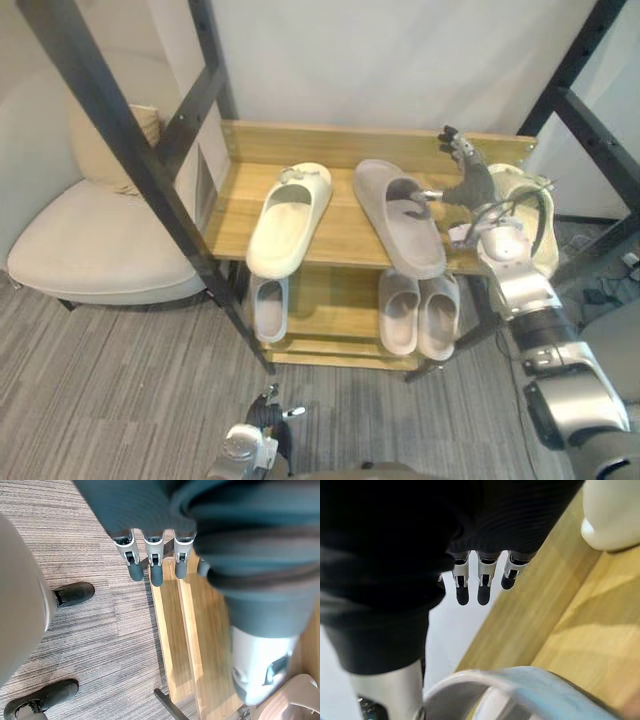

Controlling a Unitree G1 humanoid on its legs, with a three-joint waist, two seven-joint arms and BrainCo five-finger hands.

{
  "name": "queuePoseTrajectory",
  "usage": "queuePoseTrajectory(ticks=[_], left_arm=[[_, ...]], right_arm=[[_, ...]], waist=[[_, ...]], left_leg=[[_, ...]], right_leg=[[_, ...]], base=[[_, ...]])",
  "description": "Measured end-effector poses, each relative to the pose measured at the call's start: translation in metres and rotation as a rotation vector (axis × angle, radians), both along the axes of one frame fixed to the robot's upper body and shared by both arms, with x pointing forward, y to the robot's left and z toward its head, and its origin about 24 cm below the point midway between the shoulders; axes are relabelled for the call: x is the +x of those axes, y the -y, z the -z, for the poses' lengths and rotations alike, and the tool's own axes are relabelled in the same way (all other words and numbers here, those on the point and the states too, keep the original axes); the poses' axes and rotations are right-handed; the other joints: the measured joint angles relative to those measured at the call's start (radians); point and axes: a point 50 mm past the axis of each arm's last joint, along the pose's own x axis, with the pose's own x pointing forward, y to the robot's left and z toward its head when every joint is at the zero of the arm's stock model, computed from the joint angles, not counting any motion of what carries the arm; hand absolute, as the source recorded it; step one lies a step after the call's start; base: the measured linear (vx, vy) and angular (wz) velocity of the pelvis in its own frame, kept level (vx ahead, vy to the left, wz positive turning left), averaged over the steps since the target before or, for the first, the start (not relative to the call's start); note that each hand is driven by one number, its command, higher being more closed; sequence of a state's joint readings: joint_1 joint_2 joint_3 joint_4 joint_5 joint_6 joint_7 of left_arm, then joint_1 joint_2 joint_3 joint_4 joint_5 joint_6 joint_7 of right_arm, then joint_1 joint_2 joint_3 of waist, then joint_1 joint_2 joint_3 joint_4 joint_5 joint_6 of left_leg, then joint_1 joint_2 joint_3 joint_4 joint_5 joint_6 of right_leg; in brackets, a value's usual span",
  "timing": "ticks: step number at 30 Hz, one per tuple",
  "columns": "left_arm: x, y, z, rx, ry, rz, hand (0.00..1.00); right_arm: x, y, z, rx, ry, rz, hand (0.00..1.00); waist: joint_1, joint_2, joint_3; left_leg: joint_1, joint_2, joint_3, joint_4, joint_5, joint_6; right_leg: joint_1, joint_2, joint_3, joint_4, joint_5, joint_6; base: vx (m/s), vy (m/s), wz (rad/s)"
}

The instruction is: Organize the slippers on the shoe rack

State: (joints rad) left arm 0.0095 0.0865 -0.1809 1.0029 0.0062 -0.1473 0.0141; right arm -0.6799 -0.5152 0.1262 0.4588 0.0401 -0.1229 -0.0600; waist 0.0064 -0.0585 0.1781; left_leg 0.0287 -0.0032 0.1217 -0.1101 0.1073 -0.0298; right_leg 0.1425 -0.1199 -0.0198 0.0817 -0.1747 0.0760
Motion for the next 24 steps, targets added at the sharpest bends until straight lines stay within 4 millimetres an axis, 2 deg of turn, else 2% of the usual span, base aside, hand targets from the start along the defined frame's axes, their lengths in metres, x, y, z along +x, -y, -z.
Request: queuePoseTrajectory(ticks=[3,7,10,14,17,18,24], left_arm=[[0.002,0.000,-0.001,-0.004,0.006,-0.006,0.00],[0.002,0.000,-0.001,-0.005,0.007,-0.005,0.00],[0.003,0.000,-0.001,-0.005,0.009,-0.005,0.00],[0.004,0.001,-0.002,-0.006,0.011,-0.004,0.00],[0.008,0.000,-0.003,-0.007,0.021,-0.008,0.00],[0.010,-0.002,-0.004,-0.008,0.025,-0.015,0.00],[0.011,-0.005,-0.004,-0.009,0.026,-0.030,0.00]], right_arm=[[0.001,-0.001,-0.001,0.001,0.003,-0.002,0.00],[0.005,0.004,0.007,0.008,-0.040,0.023,0.00],[0.006,0.004,0.009,0.005,-0.057,0.027,0.00],[0.012,0.002,0.012,-0.013,-0.093,0.026,0.00],[0.019,-0.002,0.006,-0.012,-0.100,0.018,0.00],[0.021,-0.006,0.000,-0.011,-0.089,0.009,1.00],[0.024,-0.018,-0.004,-0.029,-0.085,-0.048,1.00]], waist=[[0.000,0.001,0.012],[0.000,0.004,0.016],[0.000,0.008,0.022],[-0.002,0.012,0.029],[-0.001,0.007,0.047],[0.000,0.004,0.058],[-0.001,-0.002,0.064]], left_leg=[[0.000,0.002,0.000,0.000,0.000,0.000],[0.000,0.006,0.000,-0.001,-0.001,-0.002],[0.000,0.011,-0.002,-0.001,-0.013,-0.015],[-0.010,0.010,-0.014,-0.001,-0.019,-0.009],[-0.014,0.008,-0.022,-0.001,-0.019,-0.009],[-0.014,0.007,-0.022,-0.001,-0.018,-0.009],[-0.013,0.008,-0.021,-0.001,-0.008,-0.005]], right_leg=[[0.000,0.002,0.000,0.001,0.001,0.000],[-0.002,0.005,-0.001,0.005,0.003,0.000],[-0.005,0.009,-0.002,0.010,0.005,-0.001],[-0.008,0.010,-0.004,0.011,0.004,-0.001],[-0.011,0.010,-0.005,0.013,0.004,-0.001],[-0.011,0.009,-0.005,0.013,0.004,-0.001],[-0.012,0.011,-0.005,0.012,0.005,-0.001]], base=[[0.00,0.000,0.00],[-0.01,-0.001,0.00],[-0.04,-0.001,-0.01],[-0.01,0.000,0.02],[-0.01,0.003,0.03],[0.00,0.000,0.00],[0.00,0.000,0.00]])
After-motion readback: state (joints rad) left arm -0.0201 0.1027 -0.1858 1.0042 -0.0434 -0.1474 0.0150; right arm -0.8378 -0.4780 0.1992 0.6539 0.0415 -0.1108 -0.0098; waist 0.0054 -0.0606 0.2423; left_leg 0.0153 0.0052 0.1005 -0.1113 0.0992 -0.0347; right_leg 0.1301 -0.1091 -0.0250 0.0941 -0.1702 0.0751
